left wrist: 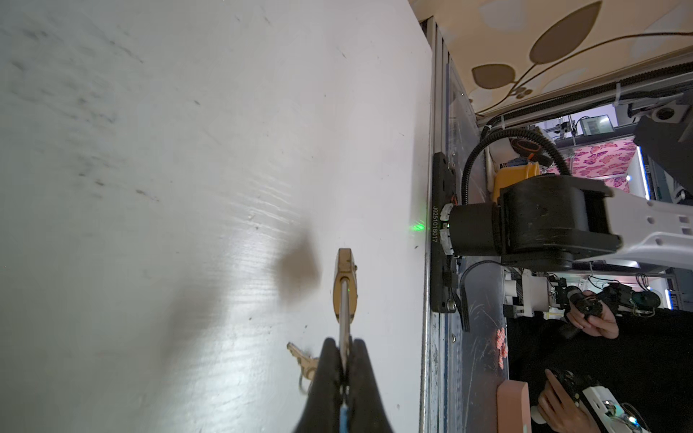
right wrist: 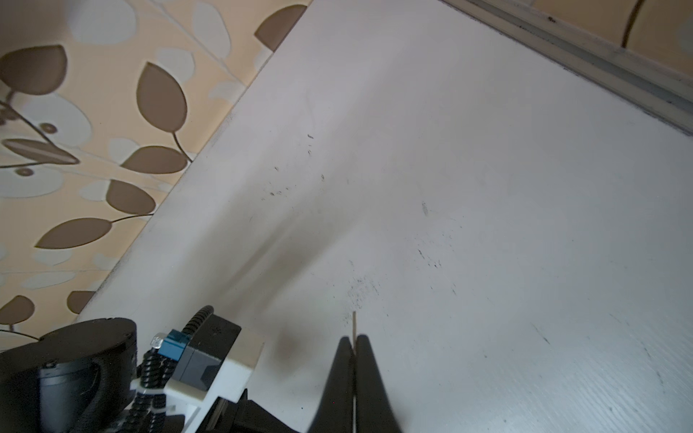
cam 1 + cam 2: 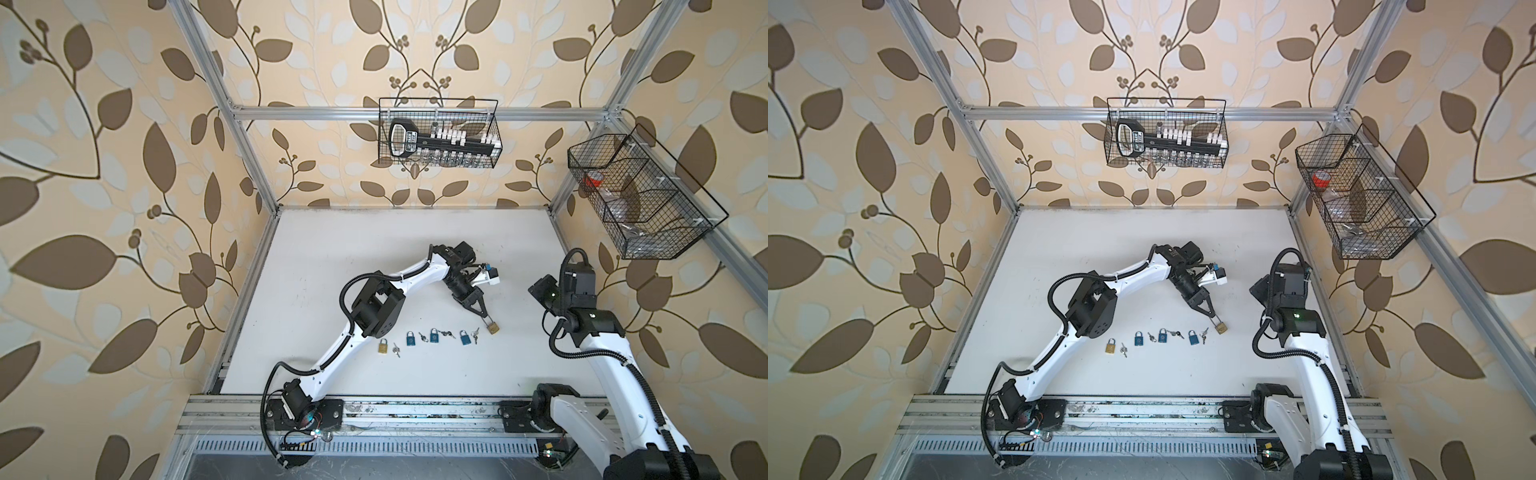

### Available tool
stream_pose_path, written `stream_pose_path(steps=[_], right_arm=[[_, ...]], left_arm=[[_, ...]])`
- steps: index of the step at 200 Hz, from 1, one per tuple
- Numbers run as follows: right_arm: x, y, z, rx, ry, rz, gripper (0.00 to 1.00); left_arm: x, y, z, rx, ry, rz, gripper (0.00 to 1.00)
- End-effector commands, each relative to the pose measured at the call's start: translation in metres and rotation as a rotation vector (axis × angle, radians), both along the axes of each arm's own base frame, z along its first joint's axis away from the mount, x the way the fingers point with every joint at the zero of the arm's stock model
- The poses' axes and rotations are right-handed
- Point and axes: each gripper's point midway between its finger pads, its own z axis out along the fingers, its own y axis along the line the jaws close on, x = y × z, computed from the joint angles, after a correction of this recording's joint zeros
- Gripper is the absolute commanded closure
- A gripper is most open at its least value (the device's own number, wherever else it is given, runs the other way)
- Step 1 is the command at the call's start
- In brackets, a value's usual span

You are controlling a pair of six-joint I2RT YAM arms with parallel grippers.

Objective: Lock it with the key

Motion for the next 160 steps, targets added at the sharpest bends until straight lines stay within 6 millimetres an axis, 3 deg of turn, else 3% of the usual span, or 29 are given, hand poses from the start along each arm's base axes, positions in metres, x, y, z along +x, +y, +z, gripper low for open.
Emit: stream_pose_path(steps=[1, 19, 52, 99, 141, 160], right_arm=[[-0.009, 0.001, -0.012, 0.013, 0.038, -0.008, 1.00], [-0.012, 0.005, -0.022, 0.039, 0.061, -0.002, 1.00], [-0.020, 0.012, -0.045, 0.088, 0.111, 0.012, 1.00], [-0.025, 0.019, -0.060, 0.122, 0.138, 0.025, 1.00], [-0.019, 0.045, -0.079, 0.226, 0.186, 0.146, 1.00], [-0.017, 0.052, -0.084, 0.261, 0.198, 0.179, 1.00]], left_arm=[[0.001, -0.007, 0.016, -0.026, -0.020, -0.001, 0.98], [0.006, -0.009, 0.013, -0.016, -0.047, 0.018, 0.92], [0.014, -0.013, 0.009, -0.007, -0.071, 0.046, 0.73], [0.020, -0.015, 0.006, -0.001, -0.081, 0.067, 0.62], [0.038, -0.022, 0.025, -0.041, -0.123, 0.130, 0.47], [0.048, -0.019, 0.046, -0.074, -0.178, 0.153, 0.38]])
